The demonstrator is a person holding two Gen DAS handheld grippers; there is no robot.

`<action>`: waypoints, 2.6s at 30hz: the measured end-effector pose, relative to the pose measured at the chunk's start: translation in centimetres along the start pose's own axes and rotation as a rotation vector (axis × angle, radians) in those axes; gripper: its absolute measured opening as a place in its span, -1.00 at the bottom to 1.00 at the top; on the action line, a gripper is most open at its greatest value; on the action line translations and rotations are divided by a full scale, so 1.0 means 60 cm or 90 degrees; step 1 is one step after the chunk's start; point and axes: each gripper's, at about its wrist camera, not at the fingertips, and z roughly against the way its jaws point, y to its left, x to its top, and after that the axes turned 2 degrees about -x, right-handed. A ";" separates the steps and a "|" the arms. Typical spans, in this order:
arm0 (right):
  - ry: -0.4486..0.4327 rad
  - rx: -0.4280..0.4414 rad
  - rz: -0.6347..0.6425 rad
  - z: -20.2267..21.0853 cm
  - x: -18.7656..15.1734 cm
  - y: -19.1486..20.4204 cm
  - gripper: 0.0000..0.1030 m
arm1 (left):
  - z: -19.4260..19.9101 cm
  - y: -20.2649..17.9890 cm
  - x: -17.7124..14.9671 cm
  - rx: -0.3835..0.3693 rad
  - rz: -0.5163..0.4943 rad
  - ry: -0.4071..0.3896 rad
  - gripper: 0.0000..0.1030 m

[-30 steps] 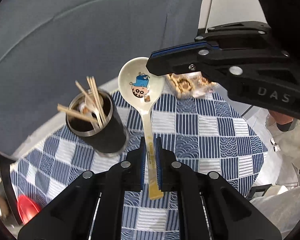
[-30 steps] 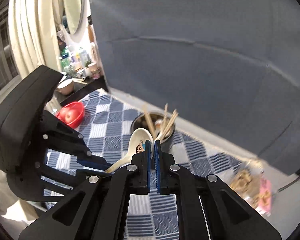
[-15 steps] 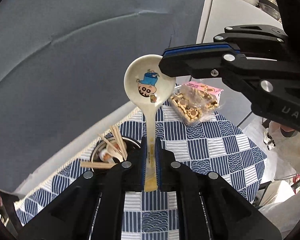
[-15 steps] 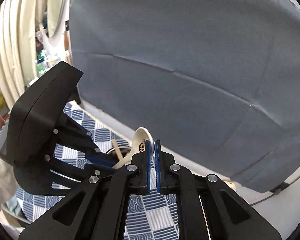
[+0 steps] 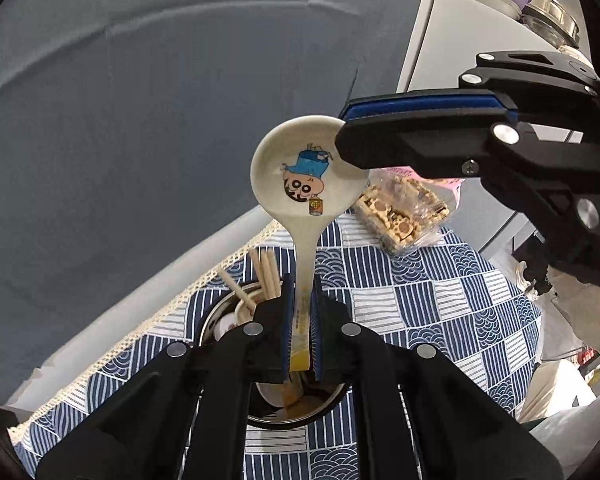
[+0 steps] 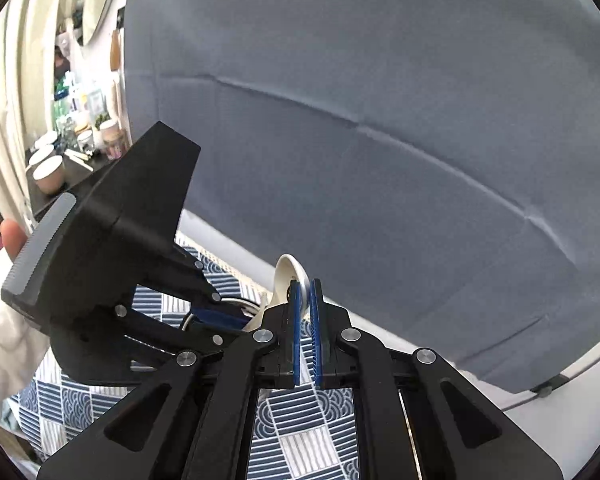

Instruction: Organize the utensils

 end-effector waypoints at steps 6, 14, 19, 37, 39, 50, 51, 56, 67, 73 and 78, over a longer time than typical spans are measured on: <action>0.009 0.011 0.009 -0.033 -0.026 0.035 -0.91 | -0.021 0.005 -0.033 -0.001 0.000 0.001 -0.85; 0.029 0.039 -0.014 -0.058 -0.053 0.059 -0.90 | -0.040 0.007 -0.067 0.004 0.007 0.024 -0.85; 0.030 0.052 -0.042 -0.060 -0.062 0.060 -0.89 | -0.040 0.008 -0.075 0.003 -0.002 0.029 -0.85; 0.014 0.057 -0.140 -0.054 -0.094 0.048 0.01 | 0.014 0.004 -0.097 0.046 -0.029 -0.005 0.35; 0.005 0.059 -0.152 -0.042 -0.096 0.040 0.04 | 0.024 0.000 -0.099 0.064 -0.034 -0.004 0.40; -0.012 0.042 -0.173 0.043 -0.128 0.012 0.72 | 0.100 -0.047 -0.116 0.187 0.069 -0.052 0.88; -0.009 0.046 -0.176 0.048 -0.131 0.011 0.72 | 0.108 -0.057 -0.122 0.211 0.079 -0.055 0.88; 0.009 0.065 -0.186 0.092 -0.170 0.012 0.72 | 0.154 -0.102 -0.155 0.296 0.154 -0.079 0.88; 0.027 0.044 -0.176 0.184 -0.304 0.049 0.83 | 0.175 -0.233 -0.269 0.348 0.274 -0.064 0.88; 0.046 0.034 -0.170 0.230 -0.396 0.081 0.84 | 0.161 -0.308 -0.334 0.357 0.293 -0.014 0.88; 0.051 0.031 -0.162 0.282 -0.457 0.103 0.84 | 0.164 -0.375 -0.375 0.404 0.305 -0.006 0.88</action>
